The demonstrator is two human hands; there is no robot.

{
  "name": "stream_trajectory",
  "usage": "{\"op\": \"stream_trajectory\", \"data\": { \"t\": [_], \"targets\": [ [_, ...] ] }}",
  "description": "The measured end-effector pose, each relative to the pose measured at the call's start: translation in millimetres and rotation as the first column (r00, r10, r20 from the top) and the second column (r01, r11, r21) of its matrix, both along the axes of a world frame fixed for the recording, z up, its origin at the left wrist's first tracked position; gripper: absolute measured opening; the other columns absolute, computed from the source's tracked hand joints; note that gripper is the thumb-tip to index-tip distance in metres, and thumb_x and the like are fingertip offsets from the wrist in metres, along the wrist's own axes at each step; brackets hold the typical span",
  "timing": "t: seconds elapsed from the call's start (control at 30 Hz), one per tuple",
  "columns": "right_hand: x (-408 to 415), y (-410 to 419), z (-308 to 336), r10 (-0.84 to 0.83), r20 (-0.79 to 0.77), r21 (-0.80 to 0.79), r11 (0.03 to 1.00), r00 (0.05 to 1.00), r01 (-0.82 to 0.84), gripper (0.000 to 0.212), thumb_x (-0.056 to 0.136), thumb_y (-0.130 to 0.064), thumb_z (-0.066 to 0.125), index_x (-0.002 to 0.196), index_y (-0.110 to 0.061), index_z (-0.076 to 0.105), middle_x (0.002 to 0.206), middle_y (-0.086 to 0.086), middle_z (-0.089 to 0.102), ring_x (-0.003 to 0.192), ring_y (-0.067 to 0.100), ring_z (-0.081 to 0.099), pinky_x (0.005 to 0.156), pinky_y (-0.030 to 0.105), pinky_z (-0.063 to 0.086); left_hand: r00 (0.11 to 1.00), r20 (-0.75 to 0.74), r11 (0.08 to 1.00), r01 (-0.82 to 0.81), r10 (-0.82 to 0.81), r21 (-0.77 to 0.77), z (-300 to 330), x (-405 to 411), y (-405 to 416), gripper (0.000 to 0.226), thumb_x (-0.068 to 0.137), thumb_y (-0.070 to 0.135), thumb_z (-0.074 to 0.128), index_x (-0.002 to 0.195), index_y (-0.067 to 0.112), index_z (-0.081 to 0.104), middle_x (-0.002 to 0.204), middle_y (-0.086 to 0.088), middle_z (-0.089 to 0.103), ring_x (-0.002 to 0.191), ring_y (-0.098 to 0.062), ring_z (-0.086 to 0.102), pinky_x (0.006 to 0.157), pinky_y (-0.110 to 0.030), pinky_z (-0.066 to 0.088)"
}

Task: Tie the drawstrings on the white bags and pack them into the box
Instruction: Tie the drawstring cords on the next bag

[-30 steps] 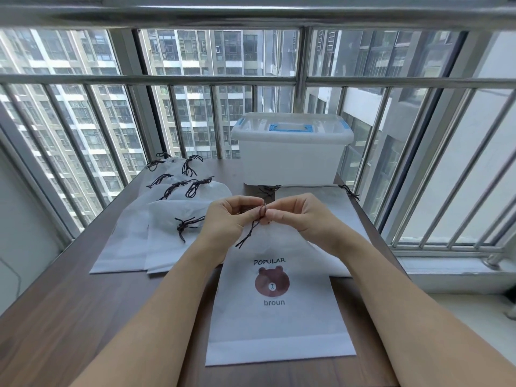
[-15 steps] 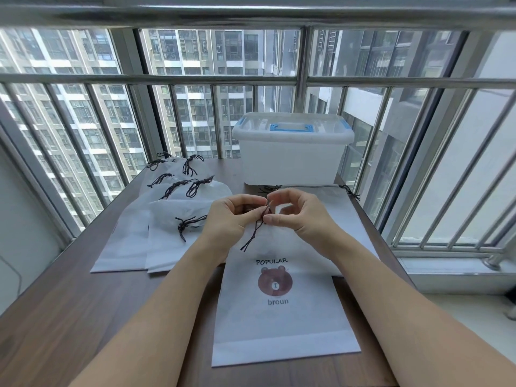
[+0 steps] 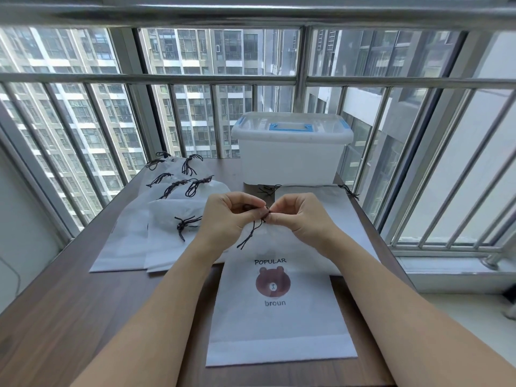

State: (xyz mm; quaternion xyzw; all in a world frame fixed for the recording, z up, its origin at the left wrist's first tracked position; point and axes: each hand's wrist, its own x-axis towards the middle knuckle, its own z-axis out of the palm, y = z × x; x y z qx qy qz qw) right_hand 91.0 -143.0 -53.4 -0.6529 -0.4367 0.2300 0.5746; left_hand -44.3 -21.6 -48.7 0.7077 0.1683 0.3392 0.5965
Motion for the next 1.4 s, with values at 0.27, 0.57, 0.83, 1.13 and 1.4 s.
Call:
{"op": "stream_trajectory", "data": {
  "t": [0.27,0.57,0.83,1.13,1.4],
  "targets": [
    [0,6,-6,-0.06,0.251,-0.027,0.997,0.966,0.069,0.006,0.08,-0.015,0.07,0.079,-0.02,0.073,0.066,-0.003,0.066,0.059,0.007,0.051,0.059,0.026,0.042,0.999,0.007,0.999,0.043,-0.043,0.017,1,1,-7,0.017,0.076,-0.009,0.078,0.083,0.007,0.076,0.078,-0.008,0.077,0.075,-0.018,0.073,0.073,-0.022,0.057],
    [21,-15,0,0.28,-0.199,-0.177,0.932,0.939,-0.316,0.012,0.086,-0.02,0.078,0.086,-0.01,0.072,0.074,0.002,0.057,0.07,0.015,0.046,0.064,0.026,0.035,0.991,-0.021,0.991,0.13,-0.13,0.011,4,-2,-7,0.016,0.076,-0.009,0.077,0.084,0.005,0.075,0.077,-0.008,0.076,0.074,-0.017,0.073,0.074,-0.021,0.057],
    [29,-29,10,0.328,-0.221,-0.237,0.896,0.919,-0.377,0.011,0.1,-0.014,0.062,0.092,-0.007,0.064,0.072,-0.002,0.059,0.062,0.01,0.05,0.057,0.02,0.038,0.988,-0.04,0.989,0.147,-0.147,0.0,2,-1,-8,0.018,0.074,-0.011,0.077,0.084,0.003,0.075,0.08,-0.015,0.076,0.074,-0.02,0.072,0.074,-0.023,0.057],
    [14,-18,10,0.296,-0.507,0.061,0.949,0.809,-0.309,0.03,0.106,-0.024,0.045,0.107,0.002,0.059,0.092,0.016,0.062,0.078,0.021,0.062,0.07,0.023,0.056,0.992,0.028,0.992,0.125,-0.125,0.019,3,1,-10,0.021,0.074,-0.014,0.076,0.086,0.003,0.075,0.084,-0.013,0.077,0.08,-0.025,0.074,0.082,-0.029,0.059],
    [18,-9,3,0.254,-0.479,0.064,0.965,0.84,-0.256,0.032,0.104,-0.026,0.048,0.102,0.001,0.065,0.09,0.011,0.07,0.077,0.015,0.069,0.072,0.018,0.056,0.996,-0.024,0.996,0.089,-0.089,0.004,-1,5,-11,0.02,0.078,-0.01,0.076,0.087,0.008,0.075,0.082,-0.007,0.078,0.079,-0.018,0.074,0.079,-0.023,0.058]
  ]
}}
